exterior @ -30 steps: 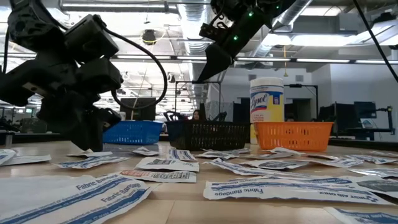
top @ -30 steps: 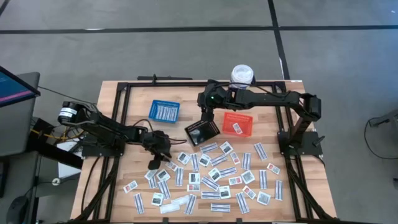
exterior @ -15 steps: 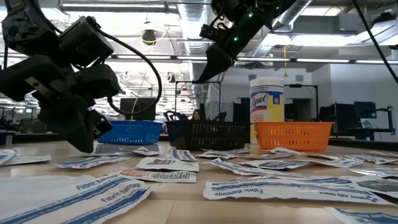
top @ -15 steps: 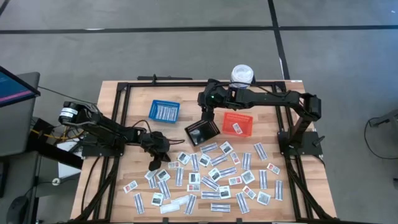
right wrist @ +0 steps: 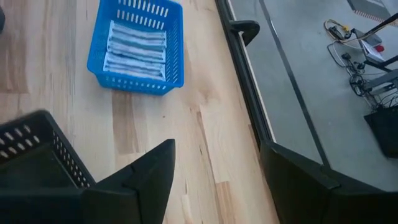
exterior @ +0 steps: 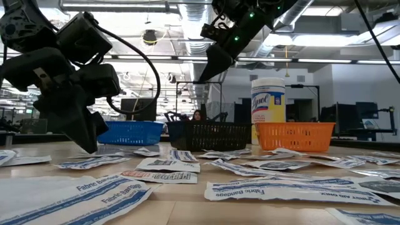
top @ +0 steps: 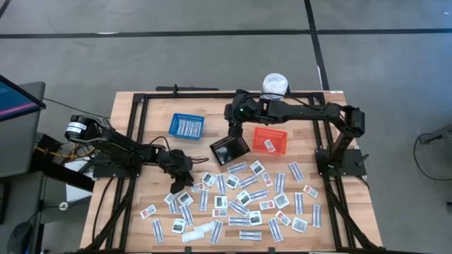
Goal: Pick & Place First Aid Supplies
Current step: Put the ointment pack into the orange bin
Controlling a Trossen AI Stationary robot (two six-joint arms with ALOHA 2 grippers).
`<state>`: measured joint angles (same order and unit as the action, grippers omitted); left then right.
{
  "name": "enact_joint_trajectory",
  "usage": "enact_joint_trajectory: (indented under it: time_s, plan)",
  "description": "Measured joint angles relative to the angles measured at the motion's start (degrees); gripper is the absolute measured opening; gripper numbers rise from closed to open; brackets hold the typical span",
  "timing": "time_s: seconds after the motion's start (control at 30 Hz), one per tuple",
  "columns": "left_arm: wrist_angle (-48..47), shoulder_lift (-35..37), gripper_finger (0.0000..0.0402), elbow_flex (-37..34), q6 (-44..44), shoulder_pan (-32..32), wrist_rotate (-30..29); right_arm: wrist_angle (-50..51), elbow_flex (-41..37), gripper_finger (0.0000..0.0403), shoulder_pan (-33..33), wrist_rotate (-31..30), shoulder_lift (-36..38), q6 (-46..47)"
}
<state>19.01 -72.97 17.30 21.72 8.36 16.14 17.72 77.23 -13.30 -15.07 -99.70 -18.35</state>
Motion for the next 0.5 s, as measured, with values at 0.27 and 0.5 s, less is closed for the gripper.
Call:
enact_joint_trajectory:
  time_s: [0.27, 0.5]
  plan:
    - [0.52, -0.32, 0.0147, 0.15, -0.78, 3.74, -4.90, 1.86, 0.00, 0.0230, 0.20, 0.11, 0.00, 7.58]
    - [0.19, -2.18, 0.0120, 0.34, -2.23, 8.23, -11.84, 1.97, -0.04, 0.0230, 0.18, 0.15, 0.00, 7.91]
